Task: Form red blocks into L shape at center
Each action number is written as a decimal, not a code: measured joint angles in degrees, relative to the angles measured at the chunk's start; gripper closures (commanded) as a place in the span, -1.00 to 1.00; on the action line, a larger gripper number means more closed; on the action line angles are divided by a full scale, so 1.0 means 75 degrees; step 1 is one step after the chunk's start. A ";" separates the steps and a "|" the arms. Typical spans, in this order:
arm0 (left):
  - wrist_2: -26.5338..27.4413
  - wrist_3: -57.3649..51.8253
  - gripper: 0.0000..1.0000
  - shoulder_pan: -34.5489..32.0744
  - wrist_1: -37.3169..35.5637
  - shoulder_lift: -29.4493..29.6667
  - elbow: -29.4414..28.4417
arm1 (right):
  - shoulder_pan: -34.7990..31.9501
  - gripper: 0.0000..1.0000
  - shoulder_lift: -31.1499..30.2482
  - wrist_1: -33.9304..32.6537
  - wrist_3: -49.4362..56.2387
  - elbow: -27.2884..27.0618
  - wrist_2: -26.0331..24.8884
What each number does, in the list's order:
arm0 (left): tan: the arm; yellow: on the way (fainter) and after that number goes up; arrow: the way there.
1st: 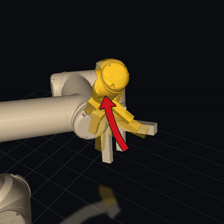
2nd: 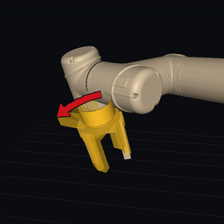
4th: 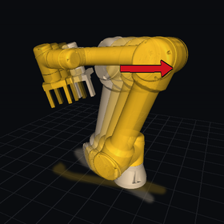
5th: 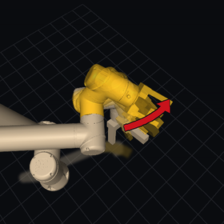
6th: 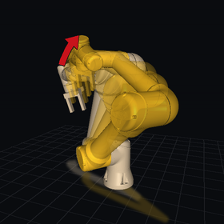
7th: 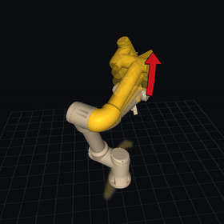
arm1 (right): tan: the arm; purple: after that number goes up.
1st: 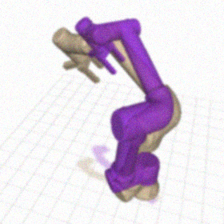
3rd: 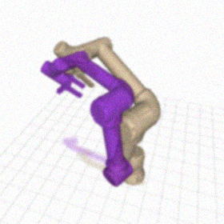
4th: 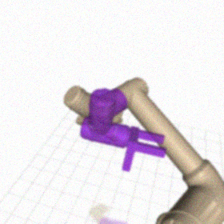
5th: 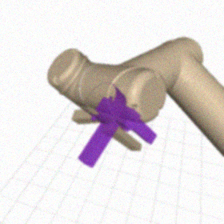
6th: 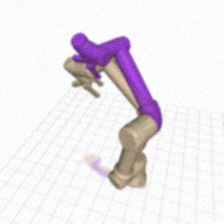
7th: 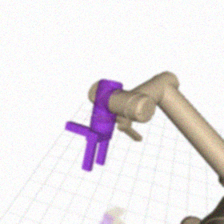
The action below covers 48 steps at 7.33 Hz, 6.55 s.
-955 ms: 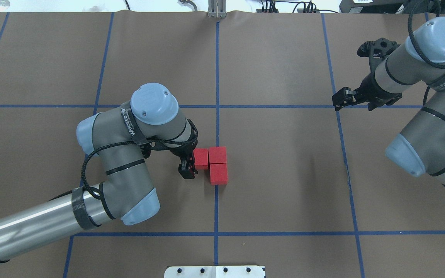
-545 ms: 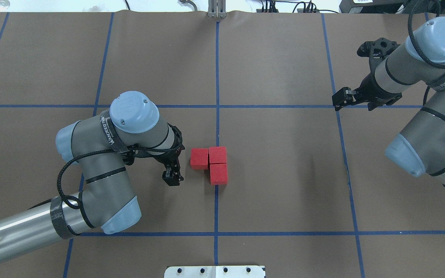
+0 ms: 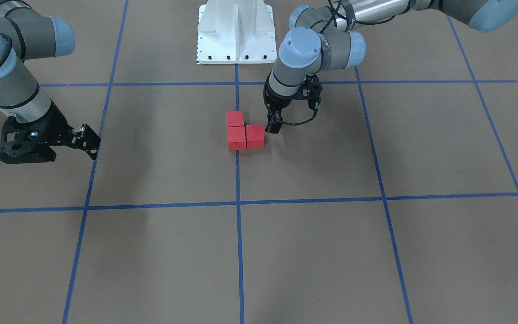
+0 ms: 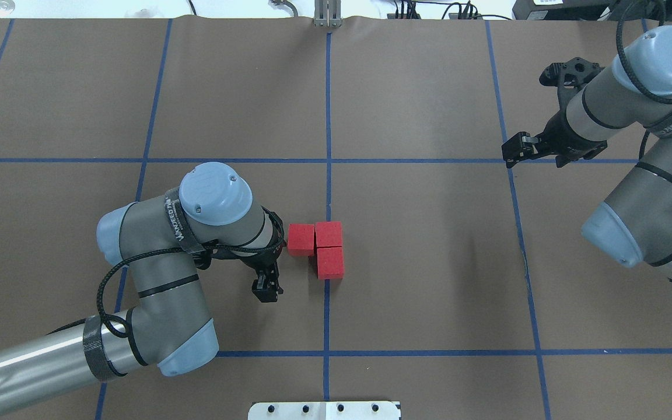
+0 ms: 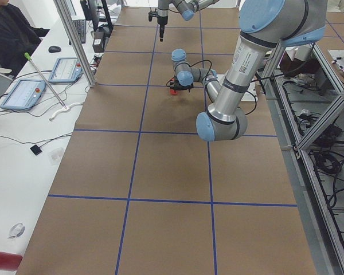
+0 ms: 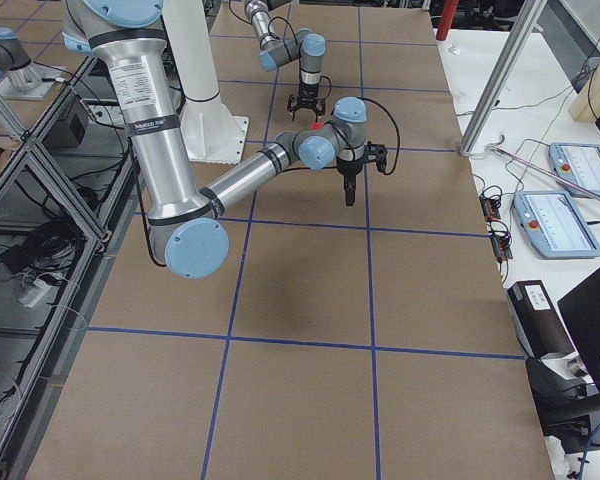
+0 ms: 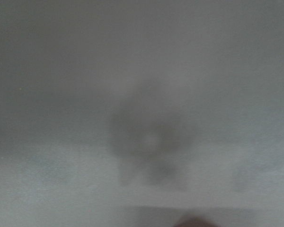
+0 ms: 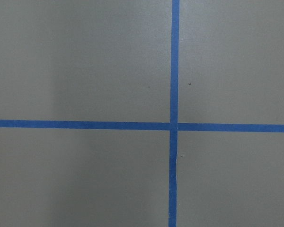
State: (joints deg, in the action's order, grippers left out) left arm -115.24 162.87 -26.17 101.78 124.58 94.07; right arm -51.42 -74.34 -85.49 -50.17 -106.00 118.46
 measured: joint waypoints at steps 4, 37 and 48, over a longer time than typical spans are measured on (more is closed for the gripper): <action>0.0001 0.0008 -1.00 0.0070 0.0000 0.0037 0.0011 | -0.0003 -1.00 -0.0011 0.0004 0.0006 0.0000 0.0002; -0.3517 -1.9885 -1.00 -0.8200 -0.0074 -0.3523 -0.1326 | -0.4388 -1.00 -0.0371 0.0648 0.5779 0.3390 0.3166; -0.3083 -1.9796 -1.00 -0.8159 -0.0028 -0.3847 -0.0754 | -0.4372 -1.00 -0.0581 0.1195 0.5863 0.3148 0.2470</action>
